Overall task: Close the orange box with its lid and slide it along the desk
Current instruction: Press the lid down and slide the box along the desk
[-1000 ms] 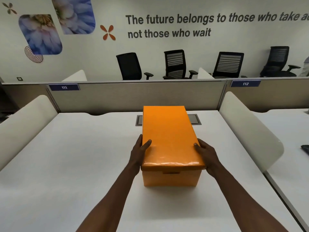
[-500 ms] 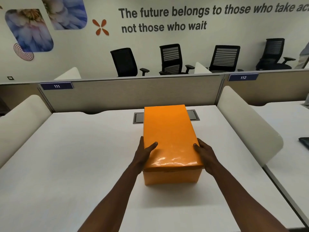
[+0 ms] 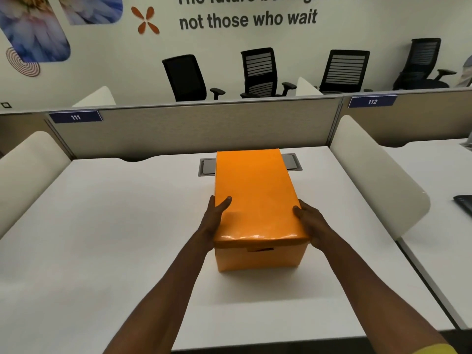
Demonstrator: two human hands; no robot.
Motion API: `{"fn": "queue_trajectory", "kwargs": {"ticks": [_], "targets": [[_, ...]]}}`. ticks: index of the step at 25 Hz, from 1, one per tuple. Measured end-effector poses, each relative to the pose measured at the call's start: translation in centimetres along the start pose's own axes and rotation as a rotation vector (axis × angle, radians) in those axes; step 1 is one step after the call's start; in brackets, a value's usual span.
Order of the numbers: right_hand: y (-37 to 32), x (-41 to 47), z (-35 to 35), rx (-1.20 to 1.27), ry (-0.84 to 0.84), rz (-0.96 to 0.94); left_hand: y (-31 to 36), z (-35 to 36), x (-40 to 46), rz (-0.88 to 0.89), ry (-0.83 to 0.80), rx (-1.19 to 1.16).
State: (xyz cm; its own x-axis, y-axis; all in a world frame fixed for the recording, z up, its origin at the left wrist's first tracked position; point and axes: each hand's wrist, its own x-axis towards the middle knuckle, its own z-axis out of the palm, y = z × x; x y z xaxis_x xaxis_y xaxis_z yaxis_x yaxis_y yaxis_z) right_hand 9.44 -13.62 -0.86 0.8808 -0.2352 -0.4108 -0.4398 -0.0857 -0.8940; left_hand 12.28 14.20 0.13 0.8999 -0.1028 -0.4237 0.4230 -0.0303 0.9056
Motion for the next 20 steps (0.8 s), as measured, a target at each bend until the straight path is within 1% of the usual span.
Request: {"fn": "queue_trajectory", "kwargs": {"ticks": [4,7,10,14,16,20], "targets": [[0.9,0.0,0.1,-0.032,0.018,-0.045,-1.3,0.1,0.2,0.038,0.062,0.099],[1.4,0.3,-0.1,-0.029,0.013,-0.043,-2.0,-0.1,0.3,0.051,0.087,0.112],[1.5,0.4,-0.4,-0.022,-0.022,-0.041,-2.0,-0.3,0.1,0.053,0.098,0.074],[0.7,0.5,-1.3,-0.003,-0.087,-0.001,-2.3,-0.3,-0.4,0.042,0.05,-0.013],[0.9,0.6,-1.4,-0.024,-0.118,-0.041,-2.6,-0.1,-0.7,0.036,0.055,-0.056],[1.7,0.5,-1.0,0.05,-0.17,-0.102,-3.2,-0.2,-0.3,0.069,0.007,-0.141]]}}
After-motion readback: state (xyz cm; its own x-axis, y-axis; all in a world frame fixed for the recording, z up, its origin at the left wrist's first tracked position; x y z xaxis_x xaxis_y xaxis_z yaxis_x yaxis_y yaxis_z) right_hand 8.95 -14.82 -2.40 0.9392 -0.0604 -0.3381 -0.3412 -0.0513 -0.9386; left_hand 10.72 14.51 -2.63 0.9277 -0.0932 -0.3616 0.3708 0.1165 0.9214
